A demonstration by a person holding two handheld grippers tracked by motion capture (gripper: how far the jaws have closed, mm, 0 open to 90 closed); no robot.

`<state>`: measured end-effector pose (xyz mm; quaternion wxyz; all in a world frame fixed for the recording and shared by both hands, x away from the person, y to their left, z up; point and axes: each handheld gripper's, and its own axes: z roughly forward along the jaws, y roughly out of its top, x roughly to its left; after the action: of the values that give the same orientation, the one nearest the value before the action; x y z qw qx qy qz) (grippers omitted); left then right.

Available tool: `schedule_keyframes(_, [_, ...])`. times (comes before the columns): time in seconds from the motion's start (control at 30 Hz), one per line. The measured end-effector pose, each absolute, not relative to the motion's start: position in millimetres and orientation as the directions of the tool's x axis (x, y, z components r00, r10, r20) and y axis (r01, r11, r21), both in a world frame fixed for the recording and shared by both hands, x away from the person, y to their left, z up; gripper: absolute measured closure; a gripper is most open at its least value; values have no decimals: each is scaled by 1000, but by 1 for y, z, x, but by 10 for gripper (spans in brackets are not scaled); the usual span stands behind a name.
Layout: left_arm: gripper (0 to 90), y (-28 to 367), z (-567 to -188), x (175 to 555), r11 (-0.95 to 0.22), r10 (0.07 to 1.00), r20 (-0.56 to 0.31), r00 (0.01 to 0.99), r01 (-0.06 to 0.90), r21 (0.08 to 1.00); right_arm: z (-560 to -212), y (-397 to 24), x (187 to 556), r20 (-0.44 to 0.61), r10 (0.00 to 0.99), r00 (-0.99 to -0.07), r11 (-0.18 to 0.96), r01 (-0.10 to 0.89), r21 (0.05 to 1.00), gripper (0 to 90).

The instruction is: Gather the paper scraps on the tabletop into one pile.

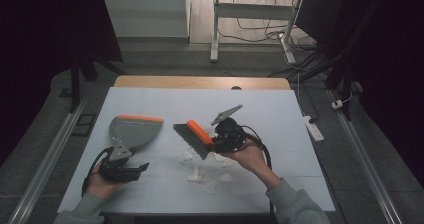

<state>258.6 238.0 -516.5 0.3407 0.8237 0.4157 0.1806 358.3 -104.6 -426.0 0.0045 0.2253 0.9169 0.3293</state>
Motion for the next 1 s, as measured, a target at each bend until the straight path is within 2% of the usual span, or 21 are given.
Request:
schedule_keyframes(0.43, [301,239,-516,258,-415,811,12,584,562,716,-430,-107,338,98,366,-925,754,357,551,703])
schedule_keyframes(0.63, [301,239,-516,259,-416,811,11,585,563,714,-430,-104,323,97,302,-948,786,305,538,704])
schedule_keyframes(0.83, [300,239,-516,258,-414,812,11,583,563,715,-431,-86,296,111,194,-975,846,224,484,703])
schedule_keyframes(1.0, [301,239,-516,258,-416,811,12,585,561,716,-446,-75,277,147,148,-978,917,191,349,704])
